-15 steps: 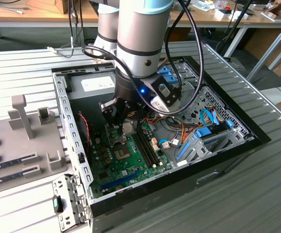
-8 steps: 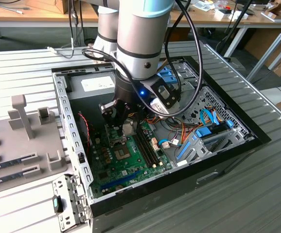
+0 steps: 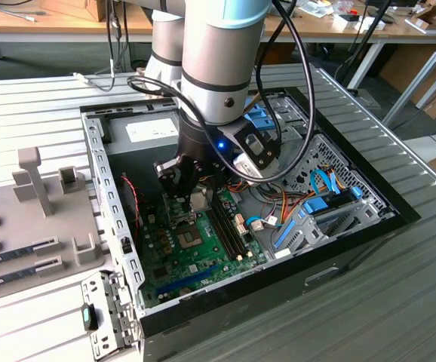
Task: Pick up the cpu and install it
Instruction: 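Place the cpu into insertion slot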
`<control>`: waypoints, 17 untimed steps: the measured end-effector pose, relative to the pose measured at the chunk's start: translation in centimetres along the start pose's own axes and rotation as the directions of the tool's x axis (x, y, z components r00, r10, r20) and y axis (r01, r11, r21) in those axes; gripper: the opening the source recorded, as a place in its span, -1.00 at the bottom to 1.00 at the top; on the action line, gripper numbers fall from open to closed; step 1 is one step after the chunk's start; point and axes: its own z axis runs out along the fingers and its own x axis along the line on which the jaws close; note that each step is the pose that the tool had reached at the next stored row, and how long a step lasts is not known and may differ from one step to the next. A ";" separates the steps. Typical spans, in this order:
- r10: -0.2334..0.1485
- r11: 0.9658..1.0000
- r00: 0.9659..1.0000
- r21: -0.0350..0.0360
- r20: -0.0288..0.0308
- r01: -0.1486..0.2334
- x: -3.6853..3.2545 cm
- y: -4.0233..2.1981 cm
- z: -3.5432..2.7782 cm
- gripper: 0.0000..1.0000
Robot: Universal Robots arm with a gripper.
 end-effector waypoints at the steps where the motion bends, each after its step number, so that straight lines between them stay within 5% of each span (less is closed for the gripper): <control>1: 0.000 1.000 1.000 0.000 0.000 0.000 0.00 0.00 0.00 -0.05; 7: 0.000 1.000 1.000 0.000 0.000 0.000 0.01 0.00 0.26 -0.05; 17: 0.000 1.000 1.000 0.000 0.000 0.000 0.22 0.12 2.04 -0.05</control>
